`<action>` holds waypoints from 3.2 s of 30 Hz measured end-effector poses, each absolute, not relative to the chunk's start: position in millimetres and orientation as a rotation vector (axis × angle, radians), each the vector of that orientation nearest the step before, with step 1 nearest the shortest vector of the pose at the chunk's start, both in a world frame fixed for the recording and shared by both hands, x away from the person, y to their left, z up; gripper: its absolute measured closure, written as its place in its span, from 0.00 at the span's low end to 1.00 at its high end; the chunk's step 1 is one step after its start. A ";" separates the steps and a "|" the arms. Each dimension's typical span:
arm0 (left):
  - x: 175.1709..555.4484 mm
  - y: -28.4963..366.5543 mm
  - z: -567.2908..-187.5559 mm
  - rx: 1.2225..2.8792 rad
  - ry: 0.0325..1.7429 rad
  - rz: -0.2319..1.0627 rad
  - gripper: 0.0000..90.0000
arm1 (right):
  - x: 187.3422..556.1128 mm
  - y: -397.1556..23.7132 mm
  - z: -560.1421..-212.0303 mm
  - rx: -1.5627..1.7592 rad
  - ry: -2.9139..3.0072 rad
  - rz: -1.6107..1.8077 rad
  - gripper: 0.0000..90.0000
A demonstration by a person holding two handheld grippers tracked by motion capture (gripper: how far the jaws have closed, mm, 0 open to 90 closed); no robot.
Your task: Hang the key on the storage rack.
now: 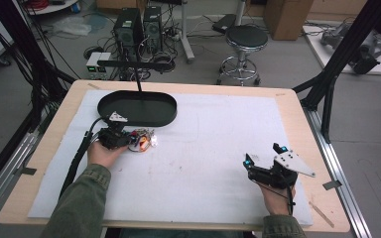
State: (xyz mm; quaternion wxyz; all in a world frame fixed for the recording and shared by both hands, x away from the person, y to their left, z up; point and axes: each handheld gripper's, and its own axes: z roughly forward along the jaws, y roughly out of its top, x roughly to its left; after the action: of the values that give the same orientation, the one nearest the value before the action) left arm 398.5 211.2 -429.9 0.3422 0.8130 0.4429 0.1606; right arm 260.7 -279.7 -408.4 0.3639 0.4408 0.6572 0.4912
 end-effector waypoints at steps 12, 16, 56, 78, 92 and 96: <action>393.4 213.5 -420.5 2.087 1.085 0.444 0.93 | 259.9 -280.6 -408.2 1.130 1.685 1.269 0.01; 390.1 217.9 -410.4 2.043 1.073 0.443 0.93 | 259.9 -280.0 -408.4 1.132 1.691 1.271 0.01; 391.8 227.1 -303.5 1.831 0.940 0.533 0.94 | 258.4 -280.1 -408.4 1.143 1.687 1.267 0.01; 422.6 226.5 -243.4 1.813 0.931 0.536 0.94 | 256.5 -280.6 -407.9 1.136 1.681 1.271 0.01; 459.8 236.9 -225.3 1.777 0.973 0.534 0.94 | 256.5 -281.5 -408.0 1.128 1.675 1.275 0.01; 469.6 234.9 -221.8 1.778 0.977 0.541 0.94 | 256.9 -282.2 -408.2 1.130 1.676 1.272 0.01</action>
State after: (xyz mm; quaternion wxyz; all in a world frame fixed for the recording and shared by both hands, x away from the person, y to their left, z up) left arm 469.6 234.9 -221.8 0.4977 0.7346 0.4035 0.2234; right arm 256.9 -282.2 -408.2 0.3681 0.4399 0.6525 0.4952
